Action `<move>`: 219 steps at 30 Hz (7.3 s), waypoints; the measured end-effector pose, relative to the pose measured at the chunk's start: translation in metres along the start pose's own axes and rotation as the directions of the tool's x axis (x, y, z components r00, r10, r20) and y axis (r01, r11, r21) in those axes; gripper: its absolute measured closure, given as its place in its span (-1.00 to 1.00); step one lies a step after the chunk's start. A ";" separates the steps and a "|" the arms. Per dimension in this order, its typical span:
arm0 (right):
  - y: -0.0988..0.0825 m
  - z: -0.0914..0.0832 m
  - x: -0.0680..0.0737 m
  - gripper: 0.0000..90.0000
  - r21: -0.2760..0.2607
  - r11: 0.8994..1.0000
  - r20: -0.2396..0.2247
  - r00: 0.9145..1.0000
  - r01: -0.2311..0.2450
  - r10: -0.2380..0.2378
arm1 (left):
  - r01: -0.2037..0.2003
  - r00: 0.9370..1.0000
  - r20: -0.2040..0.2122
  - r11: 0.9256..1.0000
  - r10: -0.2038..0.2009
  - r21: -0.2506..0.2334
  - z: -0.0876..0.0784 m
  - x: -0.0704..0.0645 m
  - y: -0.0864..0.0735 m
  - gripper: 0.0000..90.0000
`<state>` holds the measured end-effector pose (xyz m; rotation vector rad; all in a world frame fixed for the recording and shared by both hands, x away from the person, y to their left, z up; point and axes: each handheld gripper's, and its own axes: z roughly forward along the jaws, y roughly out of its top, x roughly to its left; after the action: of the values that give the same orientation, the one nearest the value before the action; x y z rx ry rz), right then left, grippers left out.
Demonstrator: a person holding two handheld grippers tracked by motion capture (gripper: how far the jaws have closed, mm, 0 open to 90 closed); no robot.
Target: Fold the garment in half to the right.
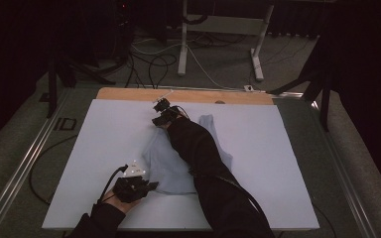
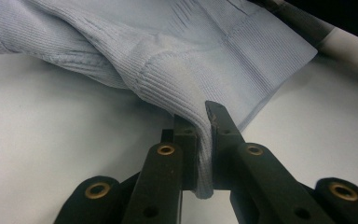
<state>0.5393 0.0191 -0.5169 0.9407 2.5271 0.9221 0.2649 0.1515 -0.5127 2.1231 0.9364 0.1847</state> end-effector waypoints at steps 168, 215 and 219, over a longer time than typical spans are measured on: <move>-0.093 -0.104 -0.126 0.86 -0.196 0.980 -0.085 0.996 -0.047 0.030 | -0.237 0.963 0.153 0.966 0.220 0.102 0.122 -0.114 0.123 0.90; -0.124 -0.112 -0.121 0.26 -0.025 0.998 -0.056 0.996 -0.065 0.064 | -0.254 0.961 0.139 0.961 0.238 0.113 0.143 -0.128 0.125 0.88; -0.123 -0.124 -0.125 -0.29 -0.052 0.994 -0.063 0.994 -0.096 0.093 | -0.259 0.960 0.142 0.959 0.242 0.117 0.147 -0.129 0.124 0.86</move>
<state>0.5162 -0.1931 -0.4987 1.0386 2.5118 1.0581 0.3027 -0.0765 -0.5015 2.3461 0.6183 0.1145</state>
